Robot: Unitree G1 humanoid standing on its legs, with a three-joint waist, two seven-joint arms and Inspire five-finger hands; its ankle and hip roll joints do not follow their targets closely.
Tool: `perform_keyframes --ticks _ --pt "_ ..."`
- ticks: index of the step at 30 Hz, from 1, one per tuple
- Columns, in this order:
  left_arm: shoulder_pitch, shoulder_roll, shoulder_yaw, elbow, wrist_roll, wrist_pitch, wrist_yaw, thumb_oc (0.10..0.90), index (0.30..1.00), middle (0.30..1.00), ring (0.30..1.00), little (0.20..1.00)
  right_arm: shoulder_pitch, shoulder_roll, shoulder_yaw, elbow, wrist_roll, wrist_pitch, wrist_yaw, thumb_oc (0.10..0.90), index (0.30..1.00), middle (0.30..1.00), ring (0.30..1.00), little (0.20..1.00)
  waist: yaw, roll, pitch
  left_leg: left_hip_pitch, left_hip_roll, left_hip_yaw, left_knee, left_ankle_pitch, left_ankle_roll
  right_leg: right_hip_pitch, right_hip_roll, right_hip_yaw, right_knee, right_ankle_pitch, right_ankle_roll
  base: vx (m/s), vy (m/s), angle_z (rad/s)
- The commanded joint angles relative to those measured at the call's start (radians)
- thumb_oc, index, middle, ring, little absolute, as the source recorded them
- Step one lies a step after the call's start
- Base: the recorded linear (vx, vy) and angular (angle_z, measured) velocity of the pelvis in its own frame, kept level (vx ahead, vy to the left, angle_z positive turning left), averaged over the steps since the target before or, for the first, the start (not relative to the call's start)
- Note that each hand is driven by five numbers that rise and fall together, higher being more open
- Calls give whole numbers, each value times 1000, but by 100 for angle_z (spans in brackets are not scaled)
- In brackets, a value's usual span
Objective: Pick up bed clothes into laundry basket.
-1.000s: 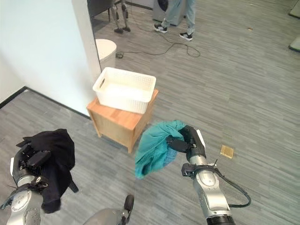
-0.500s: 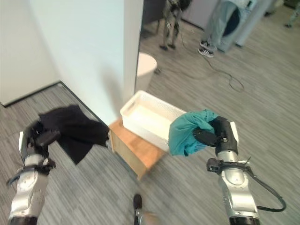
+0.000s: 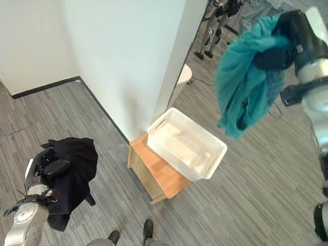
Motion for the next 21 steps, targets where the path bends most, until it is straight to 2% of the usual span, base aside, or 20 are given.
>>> perform_keyframes --ticks 1,4,10,21 --pt "-20 106 4 -130 -19 -133 -32 400 300 300 300 300 -173 -74 106 77 -56 -34 -46 400 300 300 300 300 11 15 -165 -45 20 -33 -143 91 -49 44 2 -37 61 -206 57 -2 -12 14" --pt "-27 115 1 -129 -23 -135 -30 400 300 300 300 300 -235 -43 208 141 -151 -14 -36 400 300 300 300 300 21 23 -156 -52 19 -39 -146 97 -52 40 2 -43 63 -208 56 -11 -5 8" --pt "-30 118 -11 -140 -29 -138 -32 400 300 300 300 300 -281 18 294 231 -280 12 -48 400 300 300 300 300 33 46 -142 -74 10 -52 -148 109 -53 34 -5 -64 58 -208 56 -1 -2 6" --pt "-30 117 -8 -139 -28 -143 -18 400 300 300 300 300 -274 41 275 215 -334 24 -72 400 300 300 300 300 34 69 -133 -100 -2 -50 -148 116 -51 31 -11 -70 34 -205 58 3 4 1"
